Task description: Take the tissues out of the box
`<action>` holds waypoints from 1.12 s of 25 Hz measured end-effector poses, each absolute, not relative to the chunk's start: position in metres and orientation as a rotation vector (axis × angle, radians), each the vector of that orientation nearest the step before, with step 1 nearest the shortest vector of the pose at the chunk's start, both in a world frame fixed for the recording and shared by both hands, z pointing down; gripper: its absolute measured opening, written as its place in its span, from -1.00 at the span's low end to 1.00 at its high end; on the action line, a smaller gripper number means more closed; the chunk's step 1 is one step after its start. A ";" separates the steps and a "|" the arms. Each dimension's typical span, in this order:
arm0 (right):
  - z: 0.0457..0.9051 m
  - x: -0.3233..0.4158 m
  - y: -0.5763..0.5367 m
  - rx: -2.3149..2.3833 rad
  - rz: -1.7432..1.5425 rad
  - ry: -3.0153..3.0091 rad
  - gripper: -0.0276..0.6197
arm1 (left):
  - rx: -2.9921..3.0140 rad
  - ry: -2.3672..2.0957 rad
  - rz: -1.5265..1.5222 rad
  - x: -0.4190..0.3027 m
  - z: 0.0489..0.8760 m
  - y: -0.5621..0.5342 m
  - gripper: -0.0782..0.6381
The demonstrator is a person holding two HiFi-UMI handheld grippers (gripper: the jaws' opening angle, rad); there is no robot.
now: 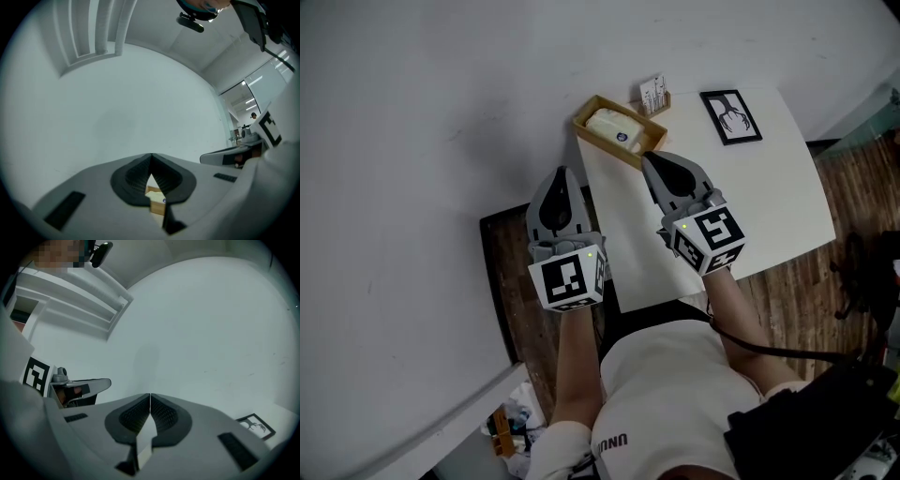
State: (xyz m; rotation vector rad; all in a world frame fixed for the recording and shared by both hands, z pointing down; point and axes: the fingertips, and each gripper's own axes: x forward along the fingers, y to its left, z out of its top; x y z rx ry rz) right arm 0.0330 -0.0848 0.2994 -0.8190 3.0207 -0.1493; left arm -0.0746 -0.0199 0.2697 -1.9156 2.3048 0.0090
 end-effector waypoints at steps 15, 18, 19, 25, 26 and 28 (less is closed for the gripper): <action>0.339 -0.006 -0.155 -1.044 -0.193 3.109 -0.85 | -2.104 2.282 -0.037 -0.133 0.312 -0.096 -0.75; 0.346 -0.016 -0.167 -1.068 -0.168 3.122 -0.85 | -2.139 2.279 -0.041 -0.142 0.322 -0.106 -0.75; 0.349 -0.019 -0.171 -1.077 -0.159 3.128 -0.85 | -2.149 2.277 -0.042 -0.144 0.325 -0.110 -0.75; 0.369 -0.036 -0.187 -1.086 -0.169 3.190 -0.85 | -2.180 2.252 -0.118 -0.154 0.339 -0.126 -0.75; 0.372 -0.037 -0.190 -1.094 -0.172 3.199 -0.85 | -2.196 2.240 -0.123 -0.154 0.342 -0.129 -0.75; 0.378 -0.041 -0.195 -1.102 -0.187 3.212 -0.85 | -2.232 2.235 -0.121 -0.157 0.349 -0.137 -0.75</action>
